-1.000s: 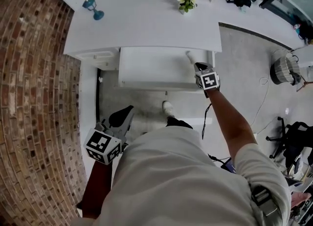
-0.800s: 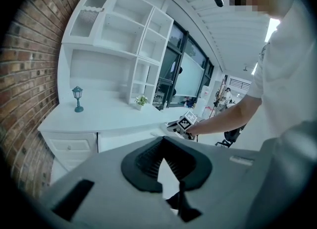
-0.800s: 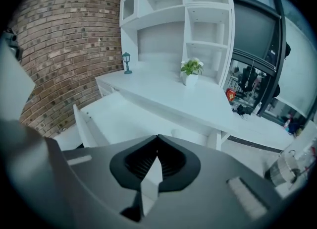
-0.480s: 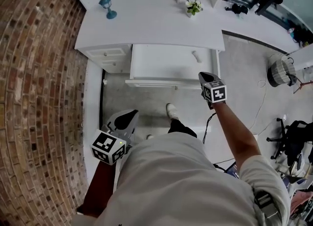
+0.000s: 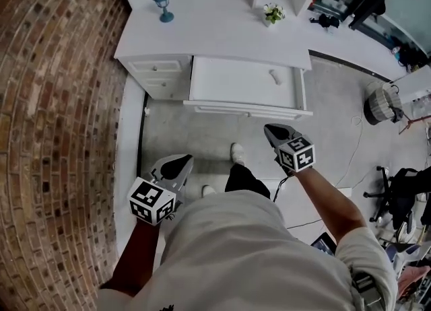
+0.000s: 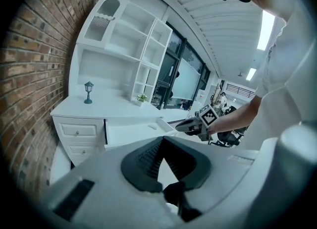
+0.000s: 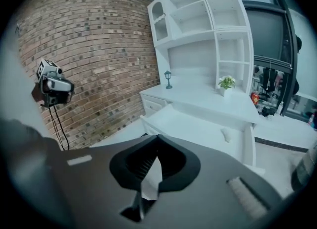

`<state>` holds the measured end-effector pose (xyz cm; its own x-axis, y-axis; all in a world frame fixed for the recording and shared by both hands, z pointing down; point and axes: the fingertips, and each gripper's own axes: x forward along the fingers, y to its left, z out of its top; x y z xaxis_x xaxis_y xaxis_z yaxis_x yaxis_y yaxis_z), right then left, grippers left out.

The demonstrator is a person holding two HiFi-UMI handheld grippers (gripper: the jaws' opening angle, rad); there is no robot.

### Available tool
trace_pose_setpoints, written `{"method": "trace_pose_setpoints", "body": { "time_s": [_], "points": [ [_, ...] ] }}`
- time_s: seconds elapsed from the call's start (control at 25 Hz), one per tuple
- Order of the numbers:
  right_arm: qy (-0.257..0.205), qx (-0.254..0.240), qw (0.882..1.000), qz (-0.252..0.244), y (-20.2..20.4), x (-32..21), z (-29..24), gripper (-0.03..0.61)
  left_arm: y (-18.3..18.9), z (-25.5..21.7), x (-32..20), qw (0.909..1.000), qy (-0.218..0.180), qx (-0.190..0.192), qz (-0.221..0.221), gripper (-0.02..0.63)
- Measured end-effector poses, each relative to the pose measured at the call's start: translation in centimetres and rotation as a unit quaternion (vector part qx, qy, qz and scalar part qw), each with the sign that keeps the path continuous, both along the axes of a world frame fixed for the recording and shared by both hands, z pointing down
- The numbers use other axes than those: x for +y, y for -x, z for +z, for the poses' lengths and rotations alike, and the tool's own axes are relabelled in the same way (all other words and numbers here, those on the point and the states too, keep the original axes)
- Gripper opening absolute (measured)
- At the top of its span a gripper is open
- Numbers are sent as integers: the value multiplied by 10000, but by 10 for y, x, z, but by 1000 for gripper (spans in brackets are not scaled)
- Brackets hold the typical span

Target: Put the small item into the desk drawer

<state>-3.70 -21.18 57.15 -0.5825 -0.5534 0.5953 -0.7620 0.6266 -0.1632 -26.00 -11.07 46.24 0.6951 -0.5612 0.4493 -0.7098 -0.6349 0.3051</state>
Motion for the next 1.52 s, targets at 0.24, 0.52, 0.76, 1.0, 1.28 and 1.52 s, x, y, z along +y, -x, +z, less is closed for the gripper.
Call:
{"method": "trace_pose_setpoints", "body": {
  "time_s": [0.24, 0.52, 0.76, 1.0, 1.28, 1.52],
  "points": [
    [-151, -284, 9994, -159, 23, 48, -36, 12, 6, 3, 22, 10000, -29, 50, 25, 6],
    [-221, -517, 9976, -399, 49, 89, -63, 12, 0, -2, 42, 9997, -119, 99, 163, 6],
    [-349, -559, 9963, -551, 57, 114, -79, 12, -2, -3, 60, 9997, -134, 116, 180, 6],
    [-441, -509, 9956, -644, 60, 129, -86, 12, 5, -2, 81, 9998, -119, 90, 133, 6],
    [-554, -542, 9942, -742, 68, 144, -95, 12, 9, -4, 96, 9998, -140, 86, 110, 6],
    [-584, -572, 9934, -799, 75, 151, -97, 12, 14, -5, 106, 9998, -160, 90, 39, 6]
  ]
}}
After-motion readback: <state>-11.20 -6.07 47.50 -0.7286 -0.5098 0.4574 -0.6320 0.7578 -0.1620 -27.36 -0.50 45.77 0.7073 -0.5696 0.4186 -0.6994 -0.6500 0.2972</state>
